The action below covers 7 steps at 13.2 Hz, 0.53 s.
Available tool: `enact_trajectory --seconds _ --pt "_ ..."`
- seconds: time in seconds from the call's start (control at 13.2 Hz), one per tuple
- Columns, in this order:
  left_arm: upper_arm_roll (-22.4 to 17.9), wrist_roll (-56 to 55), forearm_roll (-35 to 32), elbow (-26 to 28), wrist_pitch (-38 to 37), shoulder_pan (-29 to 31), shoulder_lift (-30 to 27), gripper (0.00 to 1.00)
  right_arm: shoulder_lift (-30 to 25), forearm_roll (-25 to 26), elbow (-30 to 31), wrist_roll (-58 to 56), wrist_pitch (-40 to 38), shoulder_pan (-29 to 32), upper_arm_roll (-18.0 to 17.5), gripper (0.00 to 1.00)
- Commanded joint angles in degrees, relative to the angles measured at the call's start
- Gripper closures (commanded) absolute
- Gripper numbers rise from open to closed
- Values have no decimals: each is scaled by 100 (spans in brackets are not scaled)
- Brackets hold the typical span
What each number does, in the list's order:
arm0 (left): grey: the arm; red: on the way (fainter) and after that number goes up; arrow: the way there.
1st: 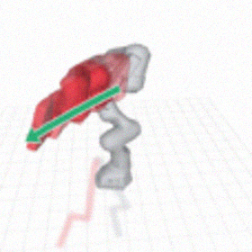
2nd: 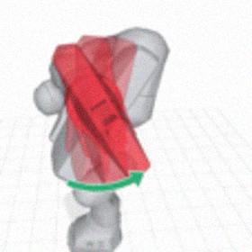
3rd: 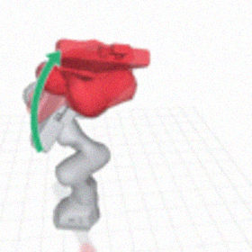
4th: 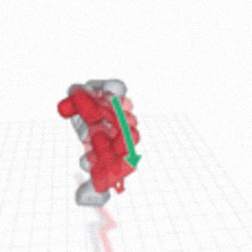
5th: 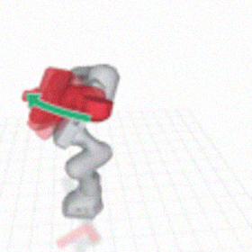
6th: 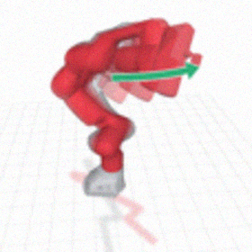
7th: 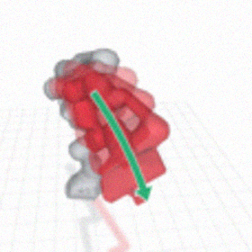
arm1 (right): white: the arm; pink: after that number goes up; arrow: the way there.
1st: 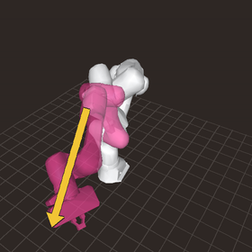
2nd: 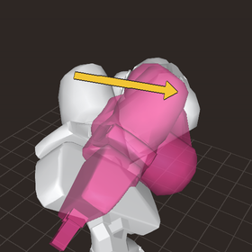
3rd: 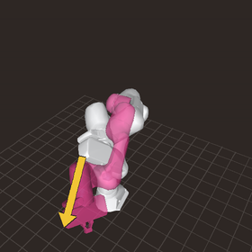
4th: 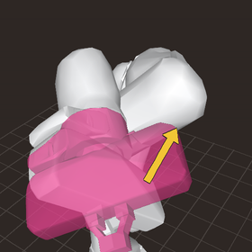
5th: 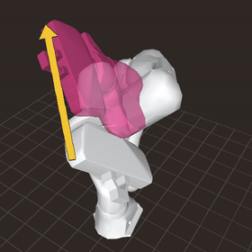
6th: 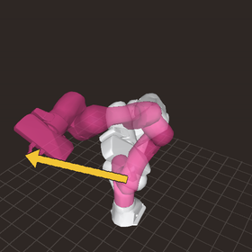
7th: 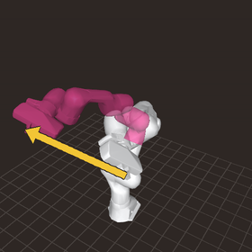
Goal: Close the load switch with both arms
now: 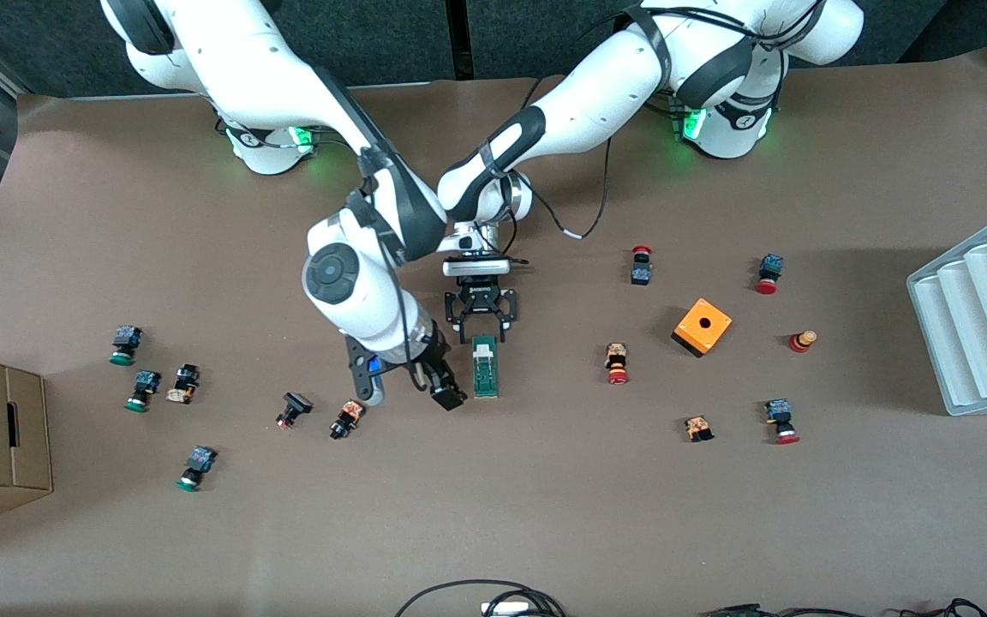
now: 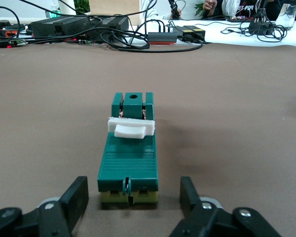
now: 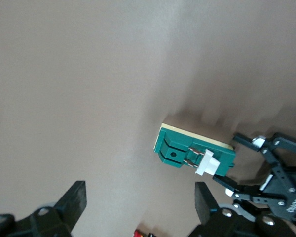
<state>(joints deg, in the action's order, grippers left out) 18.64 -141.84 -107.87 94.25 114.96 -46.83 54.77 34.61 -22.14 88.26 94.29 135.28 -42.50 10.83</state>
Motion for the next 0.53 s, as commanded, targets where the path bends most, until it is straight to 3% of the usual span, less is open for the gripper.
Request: enact_trajectory --seconds 0.0,0.23,0.45 --pt "-45 -195 -102 6 -52 -37 69 23 266 -325 -143 274 244 -179 69 5" --pt "-45 -204 -102 15 -61 -29 69 23 310 -563 15 327 253 -250 69 14" --pt "-45 -204 -102 15 -61 -37 69 23 275 -563 392 318 341 -364 60 16"
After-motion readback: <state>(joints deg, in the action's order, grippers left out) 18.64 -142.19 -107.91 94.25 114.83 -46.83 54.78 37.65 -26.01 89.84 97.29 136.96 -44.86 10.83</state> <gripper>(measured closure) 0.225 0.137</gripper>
